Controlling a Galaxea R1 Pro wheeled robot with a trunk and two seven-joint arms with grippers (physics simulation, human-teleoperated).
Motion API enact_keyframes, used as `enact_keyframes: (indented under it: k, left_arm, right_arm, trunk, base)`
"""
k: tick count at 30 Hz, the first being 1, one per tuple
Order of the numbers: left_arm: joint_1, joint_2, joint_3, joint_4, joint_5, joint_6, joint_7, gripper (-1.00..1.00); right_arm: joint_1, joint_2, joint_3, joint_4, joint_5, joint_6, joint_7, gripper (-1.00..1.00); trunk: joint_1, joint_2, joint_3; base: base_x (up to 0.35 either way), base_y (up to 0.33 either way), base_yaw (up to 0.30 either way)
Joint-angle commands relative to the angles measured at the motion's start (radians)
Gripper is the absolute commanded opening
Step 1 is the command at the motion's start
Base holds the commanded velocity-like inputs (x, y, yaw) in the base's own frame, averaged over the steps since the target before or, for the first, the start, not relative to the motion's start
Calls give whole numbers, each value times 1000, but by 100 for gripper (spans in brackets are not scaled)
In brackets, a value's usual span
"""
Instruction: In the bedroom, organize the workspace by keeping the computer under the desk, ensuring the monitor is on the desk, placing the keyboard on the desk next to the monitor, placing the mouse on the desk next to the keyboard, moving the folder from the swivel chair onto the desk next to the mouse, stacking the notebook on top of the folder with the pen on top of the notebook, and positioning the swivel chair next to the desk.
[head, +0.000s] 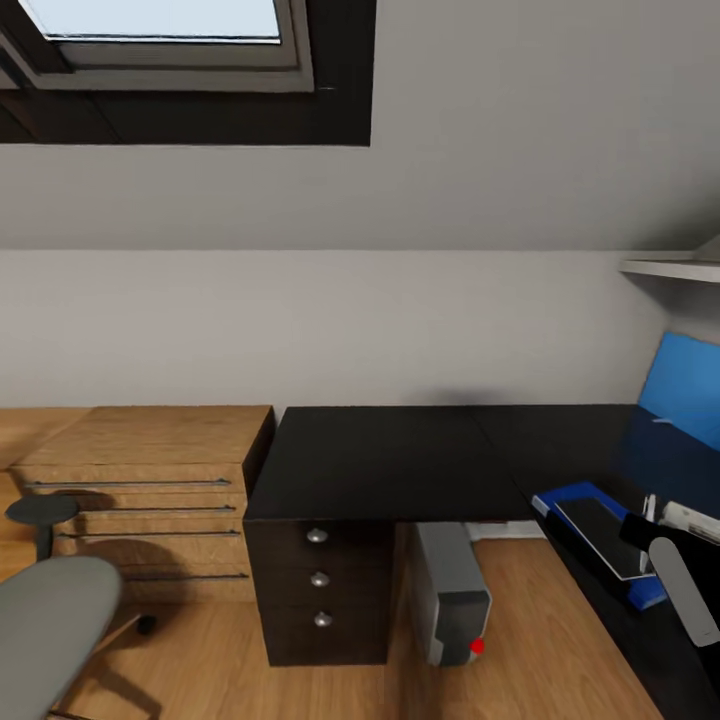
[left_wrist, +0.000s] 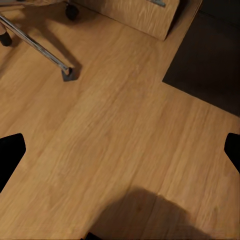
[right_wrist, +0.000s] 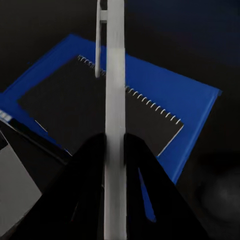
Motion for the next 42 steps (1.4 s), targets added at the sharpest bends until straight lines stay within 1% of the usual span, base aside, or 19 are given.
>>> enact_keyframes:
  k: [1,12,17,19,21,22,23,24,25,26,27,29,35,38,39,41,42]
  left_arm:
    - [0,1,-4,-1,7,-4,5,100]
    - [0,1,-4,-1,7,-4,5,100]
    - [0,1,-4,-1,7,-4,5,100]
    - [0,1,-4,-1,7,-4,5,100]
    - [0,0,-4,-1,7,-4,5,100]
    - [0,0,-4,-1,7,-4,5,100]
    - [0,0,-4,-1,7,-4,5,100]
    - [0,0,-4,-1,7,-4,5,100]
    - [0,0,-4,-1,7,-4,5,100]
    - [0,0,-4,-1,7,-4,5,100]
    - [0,0,-4,-1,7,-4,5,100]
    - [0,0,-4,-1,7,-4,5,100]
    - [0,0,-4,-1,7,-4,5,100]
    - [0,0,-4,-1,7,-4,5,100]
    - [0,0,-4,-1,7,-4,5,100]
    - [0,0,-4,-1,6,-4,5,100]
    - [0,0,-4,-1,6,-4,5,100]
  right_arm:
    - [-1,0,1,-1,-12,1,-5,-100]
    - [-1,0,1,2,-11,0,-2,-100]
    - [-4,-3,1,35,-7,-20,4,-100]
    - [-12,-4,1,71,7,-34,12,-100]
    - [-38,-4,1,127,50,-46,24,-100]
    - [-45,-4,1,142,63,-49,29,-100]
    - [-71,-5,0,196,99,-69,52,-100]
    - [-87,-6,0,229,117,-83,66,-100]
    - [-114,-8,0,285,144,-102,86,-100]
    - [-125,-10,0,308,154,-109,93,-100]
    - [-154,-15,-1,376,177,-131,110,-100]
    - [-166,-18,-1,402,185,-142,116,-100]
    - [-179,-20,-1,438,193,-157,121,-100]
    - [-212,-21,-1,512,199,-198,122,-100]
    - [-229,-21,-1,550,210,-218,122,-100]
    - [-262,-21,-1,626,246,-253,123,-100]
    - [-269,-21,-1,642,256,-261,123,-100]
  trunk:
    - [0,-1,-1]
    - [0,-1,-1]
    - [0,-1,-1]
    - [0,-1,-1]
    - [0,-1,-1]
    - [0,-1,-1]
    - [0,-1,-1]
    - [0,-1,-1]
    - [0,-1,-1]
    - [0,-1,-1]
    - [0,-1,-1]
    - [0,-1,-1]
    - [0,-1,-1]
    - [0,-1,-1]
    - [0,-1,-1]
    - [0,-1,-1]
    - [0,-1,-1]
  base:
    - [260,0,-5]
    - [305,-3,-1]
    - [167,-53,0]
    - [57,-21,0]
    - [27,-10,0]
    - [17,-6,0]
    - [11,-4,0]
    - [9,-3,0]
    - [5,-2,0]
    - [4,-2,0]
    - [2,-1,0]
    - [1,0,0]
    - [0,0,0]
    - [0,0,0]
    - [0,0,0]
    - [0,0,0]
    - [0,0,0]
